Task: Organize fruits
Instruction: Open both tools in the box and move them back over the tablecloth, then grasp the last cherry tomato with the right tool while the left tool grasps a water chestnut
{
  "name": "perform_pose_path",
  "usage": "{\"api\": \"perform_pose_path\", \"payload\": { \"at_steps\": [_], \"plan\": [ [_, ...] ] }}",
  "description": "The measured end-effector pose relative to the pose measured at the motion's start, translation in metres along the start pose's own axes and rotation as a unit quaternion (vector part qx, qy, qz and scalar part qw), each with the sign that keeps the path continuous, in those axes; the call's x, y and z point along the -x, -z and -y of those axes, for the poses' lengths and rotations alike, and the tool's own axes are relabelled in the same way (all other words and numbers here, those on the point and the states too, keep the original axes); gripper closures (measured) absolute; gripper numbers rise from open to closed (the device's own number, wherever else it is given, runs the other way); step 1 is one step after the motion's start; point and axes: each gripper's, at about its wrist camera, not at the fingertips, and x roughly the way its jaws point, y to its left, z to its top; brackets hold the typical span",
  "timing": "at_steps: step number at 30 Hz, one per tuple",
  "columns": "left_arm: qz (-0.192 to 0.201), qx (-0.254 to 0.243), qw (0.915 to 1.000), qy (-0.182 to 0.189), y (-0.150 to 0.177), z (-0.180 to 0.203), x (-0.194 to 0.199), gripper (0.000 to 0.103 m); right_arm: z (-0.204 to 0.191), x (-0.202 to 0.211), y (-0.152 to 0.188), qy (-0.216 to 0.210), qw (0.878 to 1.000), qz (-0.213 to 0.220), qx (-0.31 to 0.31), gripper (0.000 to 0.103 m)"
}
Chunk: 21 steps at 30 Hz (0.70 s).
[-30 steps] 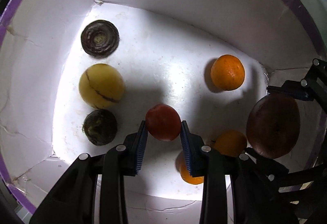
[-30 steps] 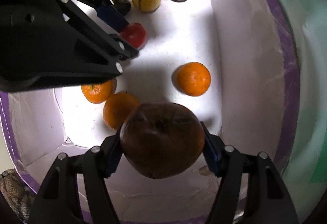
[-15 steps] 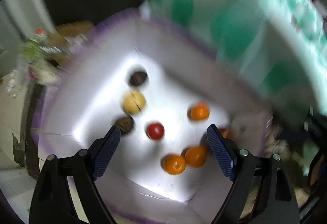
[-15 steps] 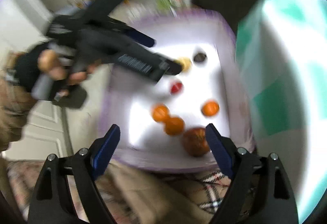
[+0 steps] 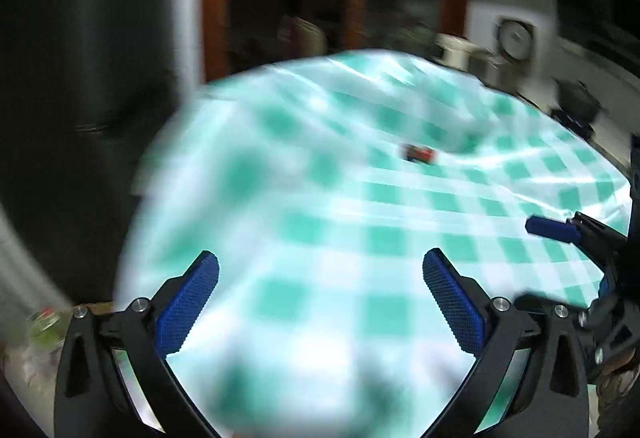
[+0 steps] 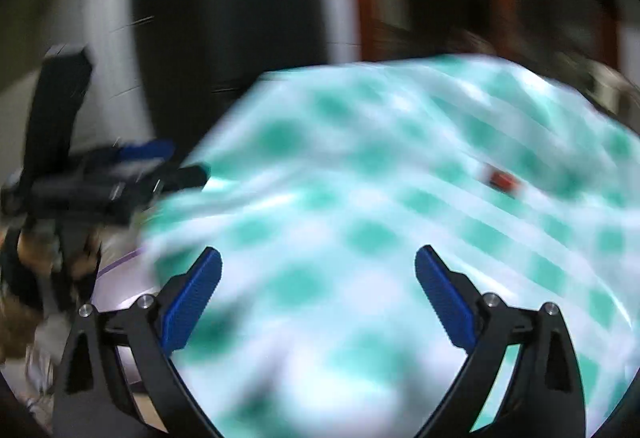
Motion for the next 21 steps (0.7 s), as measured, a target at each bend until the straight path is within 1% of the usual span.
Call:
{"api": "perform_pose_path", "payload": {
  "at_steps": [2, 3, 4, 5, 6, 7, 8, 9, 10, 11, 12, 14, 15, 16, 18, 19, 21],
  "plan": [
    [-0.023, 0.003, 0.9992, 0.032, -0.013, 0.031, -0.066, 0.004, 0.053, -0.015, 0.008, 0.049, 0.997, -0.015, -0.054, 0.005],
    [-0.027, 0.001, 0.9988, 0.041, -0.015, 0.046, -0.099, 0.004, 0.085, -0.022, 0.012, 0.071, 0.994, -0.024, -0.085, 0.005],
    [-0.030, -0.002, 0.9985, 0.046, -0.021, 0.058, -0.126, 0.004, 0.106, -0.034, 0.020, 0.086, 0.990, -0.028, -0.106, 0.005],
    [-0.033, -0.010, 0.9986, 0.041, -0.023, 0.072, -0.167, 0.004, 0.127, -0.040, 0.025, 0.101, 0.986, -0.032, -0.127, 0.005],
    [-0.035, -0.015, 0.9988, 0.032, -0.023, 0.083, -0.194, 0.004, 0.151, -0.048, 0.030, 0.118, 0.980, -0.038, -0.153, 0.005],
    [-0.037, -0.014, 0.9988, 0.028, -0.031, 0.093, -0.220, 0.004, 0.164, -0.056, 0.032, 0.125, 0.977, -0.041, -0.168, 0.005],
    [-0.045, -0.011, 0.9984, 0.033, -0.036, 0.098, -0.233, 0.004, 0.179, -0.068, 0.033, 0.133, 0.973, -0.044, -0.181, 0.005],
    [-0.048, -0.005, 0.9980, 0.040, -0.041, 0.102, -0.246, 0.004, 0.187, -0.071, 0.034, 0.137, 0.971, -0.046, -0.190, 0.005],
    [-0.040, 0.000, 0.9981, 0.046, -0.048, 0.104, -0.250, 0.004, 0.194, -0.073, 0.030, 0.138, 0.969, -0.048, -0.197, 0.005],
    [-0.028, 0.001, 0.9988, 0.041, -0.054, 0.106, -0.258, 0.004, 0.201, -0.080, 0.027, 0.138, 0.969, -0.047, -0.199, 0.005],
    [-0.030, -0.001, 0.9988, 0.038, -0.056, 0.109, -0.264, 0.004, 0.204, -0.089, 0.020, 0.146, 0.970, -0.045, -0.191, 0.005],
    [-0.064, 0.012, 0.9968, 0.047, -0.061, 0.106, -0.279, 0.004, 0.212, -0.112, 0.007, 0.159, 0.971, -0.054, -0.171, 0.005],
    [-0.075, 0.027, 0.9962, 0.035, -0.062, 0.099, -0.284, 0.004, 0.221, -0.126, 0.003, 0.163, 0.972, -0.062, -0.159, 0.005],
    [-0.076, 0.039, 0.9960, 0.026, -0.062, 0.093, -0.281, 0.004, 0.222, -0.132, -0.005, 0.163, 0.973, -0.066, -0.152, 0.005],
    [-0.064, 0.068, 0.9953, 0.028, -0.061, 0.083, -0.277, 0.004, 0.233, -0.155, -0.020, 0.155, 0.976, -0.071, -0.136, 0.006],
    [-0.064, 0.072, 0.9950, 0.026, -0.061, 0.081, -0.277, 0.004, 0.238, -0.166, -0.027, 0.147, 0.978, -0.075, -0.131, 0.008],
    [-0.076, 0.071, 0.9942, 0.027, -0.061, 0.082, -0.281, 0.004, 0.253, -0.194, -0.043, 0.135, 0.978, -0.095, -0.125, 0.021]
  ]
}}
